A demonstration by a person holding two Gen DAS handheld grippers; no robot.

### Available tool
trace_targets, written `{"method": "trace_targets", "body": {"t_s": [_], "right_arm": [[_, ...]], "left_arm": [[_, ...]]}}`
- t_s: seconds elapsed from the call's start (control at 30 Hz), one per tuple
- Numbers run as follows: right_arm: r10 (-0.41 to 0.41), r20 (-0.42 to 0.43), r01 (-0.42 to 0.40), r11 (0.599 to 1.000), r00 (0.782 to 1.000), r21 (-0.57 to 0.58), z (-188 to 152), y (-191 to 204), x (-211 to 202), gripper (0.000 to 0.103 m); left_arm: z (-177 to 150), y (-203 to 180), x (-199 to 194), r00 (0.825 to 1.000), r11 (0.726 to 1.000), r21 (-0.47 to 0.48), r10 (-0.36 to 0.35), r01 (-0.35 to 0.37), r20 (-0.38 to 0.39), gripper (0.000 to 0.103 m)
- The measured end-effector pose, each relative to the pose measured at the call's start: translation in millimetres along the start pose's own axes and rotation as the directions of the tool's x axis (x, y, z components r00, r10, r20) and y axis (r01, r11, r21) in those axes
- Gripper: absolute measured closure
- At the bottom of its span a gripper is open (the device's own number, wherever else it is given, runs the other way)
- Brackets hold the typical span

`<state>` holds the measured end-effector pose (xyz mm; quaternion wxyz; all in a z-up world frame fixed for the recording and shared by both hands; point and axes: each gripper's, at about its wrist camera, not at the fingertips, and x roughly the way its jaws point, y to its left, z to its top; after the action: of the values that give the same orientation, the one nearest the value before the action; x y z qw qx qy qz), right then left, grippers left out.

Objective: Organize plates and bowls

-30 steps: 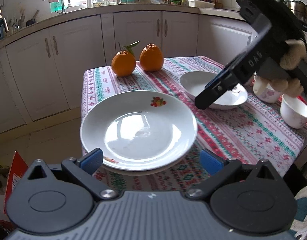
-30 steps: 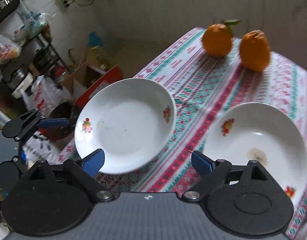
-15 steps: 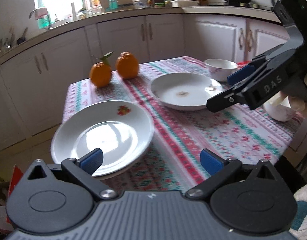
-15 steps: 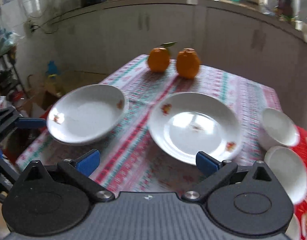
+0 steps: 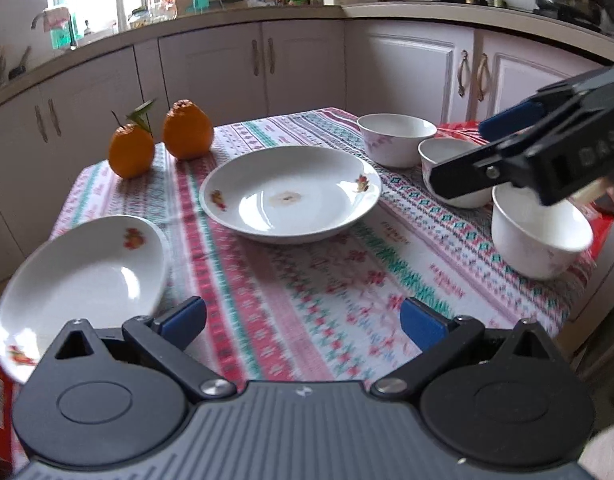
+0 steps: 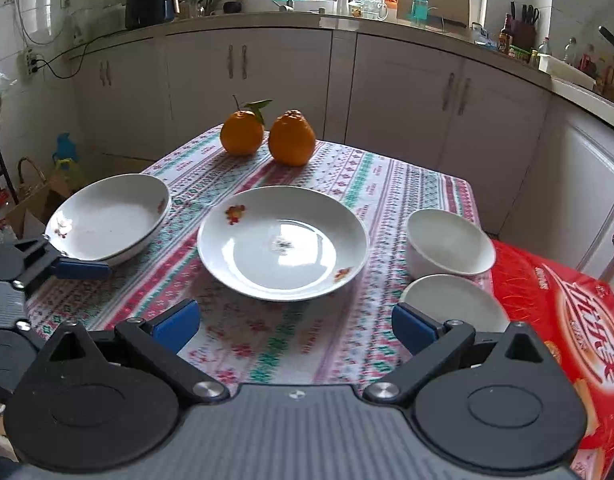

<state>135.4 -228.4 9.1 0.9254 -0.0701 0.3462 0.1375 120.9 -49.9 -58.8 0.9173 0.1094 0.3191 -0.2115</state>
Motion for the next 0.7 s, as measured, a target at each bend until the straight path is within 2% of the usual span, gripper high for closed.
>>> {"method": "trace_targets", "body": {"t_s": [0.17, 0.37, 0.47, 0.7], "right_arm": [[0.024, -0.003, -0.024, 1.0, 1.0, -0.006, 11, -22, 0, 0.0], [0.063, -0.03, -0.064, 0.997, 0.998, -0.037, 32, -40, 12, 0.0], [0.089, -0.048, -0.092, 0.994, 0.995, -0.055, 43, -46, 21, 0.0], [0.153, -0.093, -0.16, 0.985, 0.984, -0.071, 73, -56, 52, 0.0]], "left_arm": [[11, -13, 31, 0.999, 0.999, -0.026, 0.026, -0.026, -0.024, 0.001], [18, -9, 62, 0.997, 0.996, -0.08, 0.03, -0.036, -0.076, 0.001], [21, -5, 75, 0.994, 0.995, -0.103, 0.004, -0.016, -0.109, 0.001], [30, -5, 90, 0.991, 0.991, -0.118, 0.054, -0.068, -0.121, 0.0]]}}
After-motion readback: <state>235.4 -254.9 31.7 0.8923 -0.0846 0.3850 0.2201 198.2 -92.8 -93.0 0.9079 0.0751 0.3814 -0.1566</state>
